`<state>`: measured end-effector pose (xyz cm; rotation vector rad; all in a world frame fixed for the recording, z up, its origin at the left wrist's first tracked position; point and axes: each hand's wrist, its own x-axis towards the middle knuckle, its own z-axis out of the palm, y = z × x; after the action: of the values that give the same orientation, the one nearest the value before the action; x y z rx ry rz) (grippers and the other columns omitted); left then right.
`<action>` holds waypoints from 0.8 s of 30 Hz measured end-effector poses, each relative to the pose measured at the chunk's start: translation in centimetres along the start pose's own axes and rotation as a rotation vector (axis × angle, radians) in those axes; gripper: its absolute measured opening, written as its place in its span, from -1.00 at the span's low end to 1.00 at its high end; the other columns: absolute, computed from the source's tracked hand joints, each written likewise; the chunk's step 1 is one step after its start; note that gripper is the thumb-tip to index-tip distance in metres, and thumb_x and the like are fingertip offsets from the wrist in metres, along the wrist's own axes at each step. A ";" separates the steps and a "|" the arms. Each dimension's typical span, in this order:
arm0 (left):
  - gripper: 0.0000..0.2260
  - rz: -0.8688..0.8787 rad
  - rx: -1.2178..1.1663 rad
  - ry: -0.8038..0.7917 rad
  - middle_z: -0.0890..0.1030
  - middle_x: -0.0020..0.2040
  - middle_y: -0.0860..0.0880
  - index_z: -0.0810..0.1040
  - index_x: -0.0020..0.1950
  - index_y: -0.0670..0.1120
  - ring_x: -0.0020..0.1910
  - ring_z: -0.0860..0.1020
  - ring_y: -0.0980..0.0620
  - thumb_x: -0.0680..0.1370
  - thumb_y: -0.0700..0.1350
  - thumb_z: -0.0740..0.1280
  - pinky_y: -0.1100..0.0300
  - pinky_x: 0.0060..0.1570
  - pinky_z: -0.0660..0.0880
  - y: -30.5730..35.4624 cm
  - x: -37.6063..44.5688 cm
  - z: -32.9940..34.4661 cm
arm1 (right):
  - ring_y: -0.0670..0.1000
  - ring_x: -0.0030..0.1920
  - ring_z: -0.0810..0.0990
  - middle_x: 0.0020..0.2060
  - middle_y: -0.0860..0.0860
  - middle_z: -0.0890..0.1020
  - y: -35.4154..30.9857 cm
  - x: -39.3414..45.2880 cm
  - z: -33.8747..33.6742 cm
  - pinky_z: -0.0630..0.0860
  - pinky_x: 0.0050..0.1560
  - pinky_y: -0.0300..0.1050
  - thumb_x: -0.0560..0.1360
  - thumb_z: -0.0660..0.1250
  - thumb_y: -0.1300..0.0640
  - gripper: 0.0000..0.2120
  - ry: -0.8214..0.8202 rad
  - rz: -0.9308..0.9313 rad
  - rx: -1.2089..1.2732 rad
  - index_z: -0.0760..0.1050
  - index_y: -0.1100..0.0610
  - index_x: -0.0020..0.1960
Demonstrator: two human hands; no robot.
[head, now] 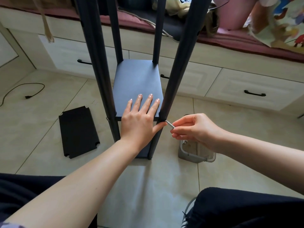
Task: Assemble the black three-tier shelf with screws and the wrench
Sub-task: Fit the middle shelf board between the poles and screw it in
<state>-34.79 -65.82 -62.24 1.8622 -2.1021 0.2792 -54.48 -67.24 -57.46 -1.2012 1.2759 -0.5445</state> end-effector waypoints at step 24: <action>-0.34 0.007 -0.007 0.052 0.41 0.51 -0.09 0.41 0.52 -0.03 0.50 0.35 -0.21 0.55 0.35 0.20 -0.18 0.47 0.29 -0.1 -0.1 0.5 | 0.17 -0.15 0.74 -0.23 0.27 0.70 0.2 0.2 0.5 0.65 -0.18 -0.17 0.41 0.49 0.40 -0.86 0.033 -0.046 0.034 0.58 0.37 -0.05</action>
<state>-34.76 -65.94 -62.74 1.8246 -2.0728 0.3185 -54.03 -67.17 -57.76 -1.1998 1.2647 -0.6194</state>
